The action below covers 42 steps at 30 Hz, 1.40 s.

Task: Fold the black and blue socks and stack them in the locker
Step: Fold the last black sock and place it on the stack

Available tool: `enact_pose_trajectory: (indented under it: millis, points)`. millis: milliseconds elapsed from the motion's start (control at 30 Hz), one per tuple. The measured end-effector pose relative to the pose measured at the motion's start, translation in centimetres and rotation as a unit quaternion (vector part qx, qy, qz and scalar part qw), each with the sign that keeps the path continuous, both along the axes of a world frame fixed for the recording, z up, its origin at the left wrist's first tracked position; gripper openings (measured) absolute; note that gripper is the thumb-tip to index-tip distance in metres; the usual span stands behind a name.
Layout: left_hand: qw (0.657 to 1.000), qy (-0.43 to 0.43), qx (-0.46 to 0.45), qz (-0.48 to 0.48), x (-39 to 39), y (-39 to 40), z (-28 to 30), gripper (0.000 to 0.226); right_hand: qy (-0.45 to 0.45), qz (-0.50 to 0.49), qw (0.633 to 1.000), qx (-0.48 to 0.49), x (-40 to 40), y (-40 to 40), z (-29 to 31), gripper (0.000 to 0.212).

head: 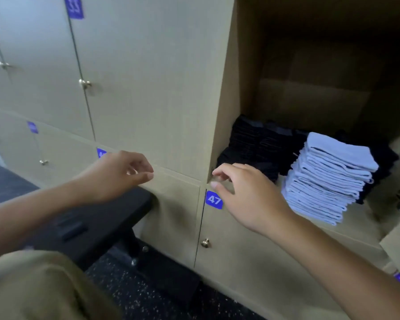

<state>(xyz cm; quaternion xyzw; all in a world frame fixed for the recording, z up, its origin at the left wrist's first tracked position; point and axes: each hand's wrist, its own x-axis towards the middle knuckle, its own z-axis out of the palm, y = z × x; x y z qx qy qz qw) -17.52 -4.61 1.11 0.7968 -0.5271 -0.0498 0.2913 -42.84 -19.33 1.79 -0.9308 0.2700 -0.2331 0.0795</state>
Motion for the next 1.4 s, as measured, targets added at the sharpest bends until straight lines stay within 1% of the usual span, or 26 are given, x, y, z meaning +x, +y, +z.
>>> enact_pose_trajectory:
  millis: [167,333,467,600,733,833,933,1033,1133,1267,1400]
  points:
    - [0.997,-0.024,0.036,0.062,3.8,5.5,0.3,0.006,0.005,0.040,0.998,0.042,1.7,2.3,-0.6,0.029]
    - [0.987,-0.030,0.116,0.103,6.8,10.1,0.3,0.011,0.054,0.070,0.995,0.056,3.5,4.2,-1.5,0.032]
    - [0.979,-0.026,0.150,0.134,8.8,12.9,-1.0,0.019,0.078,0.081,0.991,0.068,4.8,4.6,-2.2,0.033]
    - [0.969,-0.003,0.199,0.150,10.8,15.1,-3.2,0.032,0.100,0.093,0.987,0.087,6.3,4.5,-3.1,0.033]
    - [0.948,0.006,0.286,0.139,13.2,16.7,-4.8,0.058,0.122,0.100,0.983,0.098,7.7,4.5,-4.3,0.032]
    - [0.938,0.033,0.322,0.127,15.5,18.3,-5.8,0.068,0.128,0.110,0.979,0.116,9.2,5.0,-5.2,0.030]
    - [0.939,0.045,0.324,0.104,16.9,19.5,-7.3,0.067,0.131,0.119,0.976,0.125,11.3,5.6,-6.1,0.028]
    - [0.945,0.045,0.315,0.081,17.7,20.2,-9.0,0.060,0.140,0.131,0.971,0.142,14.0,6.5,-7.0,0.026]
    - [0.954,0.058,0.284,0.073,18.6,20.9,-10.7,0.051,0.143,0.142,0.963,0.178,17.5,8.1,-8.3,0.024]
    - [0.961,0.064,0.249,0.102,19.2,21.5,-11.9,0.045,0.134,0.137,0.947,0.258,22.8,10.1,-10.3,0.026]
    - [0.967,0.083,0.178,0.160,19.4,22.3,-13.7,0.044,0.152,0.121,0.935,0.296,27.9,11.4,-12.1,0.040]
